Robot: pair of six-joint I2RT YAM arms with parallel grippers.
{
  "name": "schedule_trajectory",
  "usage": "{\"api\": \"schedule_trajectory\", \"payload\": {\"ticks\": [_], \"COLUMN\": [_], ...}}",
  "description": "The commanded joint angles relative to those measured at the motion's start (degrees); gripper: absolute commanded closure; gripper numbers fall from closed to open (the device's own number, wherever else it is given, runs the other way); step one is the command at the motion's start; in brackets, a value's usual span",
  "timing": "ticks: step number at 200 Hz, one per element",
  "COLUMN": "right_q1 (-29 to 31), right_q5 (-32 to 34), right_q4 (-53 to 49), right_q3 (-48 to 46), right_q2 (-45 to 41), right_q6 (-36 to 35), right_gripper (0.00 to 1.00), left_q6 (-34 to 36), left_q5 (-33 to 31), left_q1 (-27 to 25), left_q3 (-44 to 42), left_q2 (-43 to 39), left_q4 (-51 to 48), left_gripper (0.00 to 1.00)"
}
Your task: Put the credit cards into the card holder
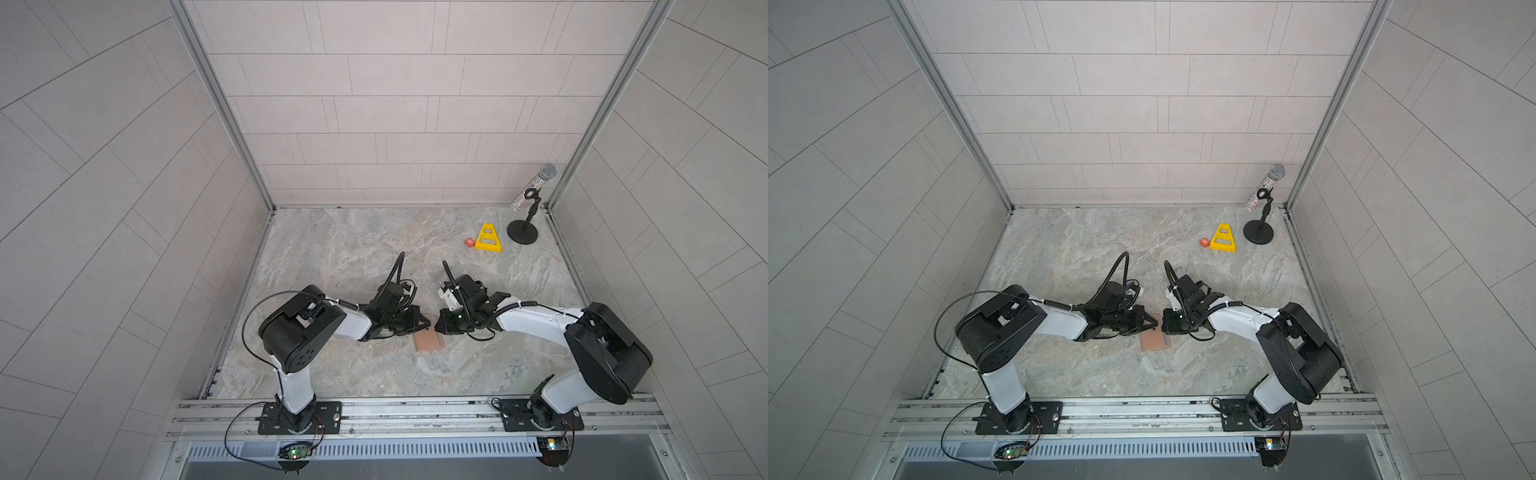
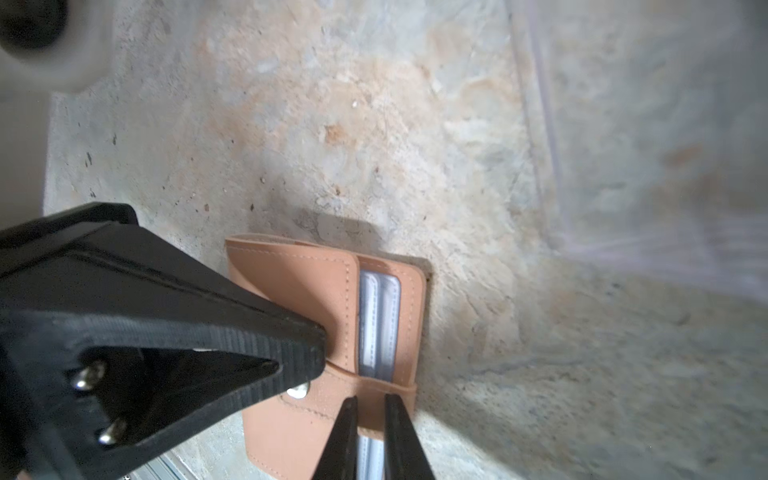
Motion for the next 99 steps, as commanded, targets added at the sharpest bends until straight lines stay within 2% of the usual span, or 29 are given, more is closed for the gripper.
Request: {"api": "schedule_trajectory", "payload": {"ticks": [1, 18, 38, 45, 61, 78, 99], "right_q1": [0.55, 0.55, 0.57, 0.49, 0.46, 0.33, 0.20], "right_q5": [1.08, 1.37, 2.84, 3.87, 7.75, 14.25, 27.78], "right_q4": [-4.52, -4.72, -5.43, -5.94, -8.31, -11.80, -16.46], "right_q3": [0.65, 1.11, 1.53, 1.76, 2.60, 3.71, 4.85], "right_q2": [-1.50, -3.10, -6.06, -7.19, -9.81, -12.81, -16.98], "right_q6": [-0.41, -0.32, -0.66, -0.99, -2.30, -3.76, -5.54], "right_gripper": [0.85, 0.83, 0.77, 0.75, 0.67, 0.61, 0.56], "left_q6": [2.50, 4.42, 8.62, 10.32, 14.92, 20.10, 26.15], "left_q5": [-6.85, -6.07, -5.71, -5.99, -7.70, -13.58, -27.24], "left_q1": [1.31, 1.24, 1.10, 1.05, 1.05, 1.17, 1.70], "left_q3": [-3.94, -1.32, 4.39, 6.72, 11.78, 16.65, 21.03], "left_q2": [2.25, -0.39, -4.66, -6.33, -10.43, -14.63, -19.07], "left_q4": [-15.79, -18.97, -27.18, -30.48, -37.62, -46.35, -56.11], "left_gripper": [1.00, 1.00, 0.95, 0.92, 0.78, 0.61, 0.46]}}
